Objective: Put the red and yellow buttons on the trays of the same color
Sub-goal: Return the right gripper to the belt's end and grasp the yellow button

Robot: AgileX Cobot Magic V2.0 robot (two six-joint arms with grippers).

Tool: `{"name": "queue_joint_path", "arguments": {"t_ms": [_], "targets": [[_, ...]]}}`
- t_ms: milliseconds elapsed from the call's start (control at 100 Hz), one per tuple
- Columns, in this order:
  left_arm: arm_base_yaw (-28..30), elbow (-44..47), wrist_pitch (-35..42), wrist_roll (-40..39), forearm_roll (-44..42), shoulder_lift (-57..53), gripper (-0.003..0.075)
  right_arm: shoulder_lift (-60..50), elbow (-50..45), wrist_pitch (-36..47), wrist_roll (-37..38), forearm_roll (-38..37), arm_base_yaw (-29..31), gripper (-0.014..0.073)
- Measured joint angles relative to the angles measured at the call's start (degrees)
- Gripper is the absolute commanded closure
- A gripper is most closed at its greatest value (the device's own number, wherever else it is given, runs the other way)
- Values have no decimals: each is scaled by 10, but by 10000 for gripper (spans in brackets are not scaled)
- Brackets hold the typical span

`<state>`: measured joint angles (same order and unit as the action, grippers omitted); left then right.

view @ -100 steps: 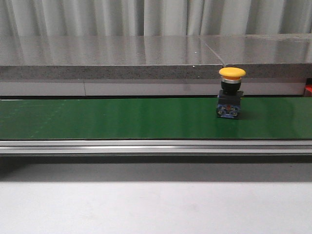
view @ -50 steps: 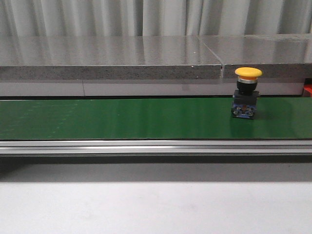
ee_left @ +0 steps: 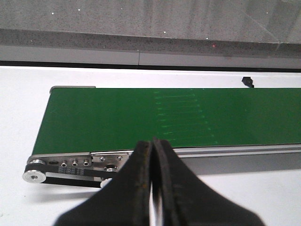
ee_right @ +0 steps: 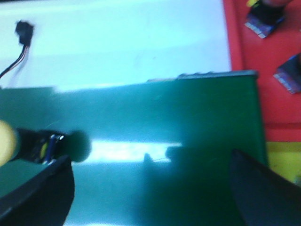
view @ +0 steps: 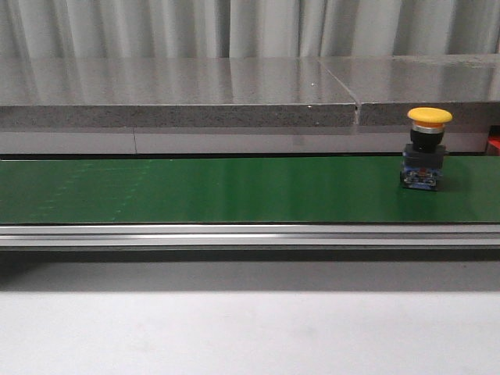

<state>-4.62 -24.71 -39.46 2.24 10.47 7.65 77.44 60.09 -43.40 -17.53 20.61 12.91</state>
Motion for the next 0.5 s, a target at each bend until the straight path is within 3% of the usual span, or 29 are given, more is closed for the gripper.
{"name": "queue_joint_path", "arguments": {"t_ms": [270, 500], "targets": [[0, 0, 0, 0, 0, 0, 739, 0, -23, -12, -25, 0, -79, -61], [0, 0, 0, 0, 0, 0, 739, 2, -23, 3, -42, 1, -91, -61]]}}
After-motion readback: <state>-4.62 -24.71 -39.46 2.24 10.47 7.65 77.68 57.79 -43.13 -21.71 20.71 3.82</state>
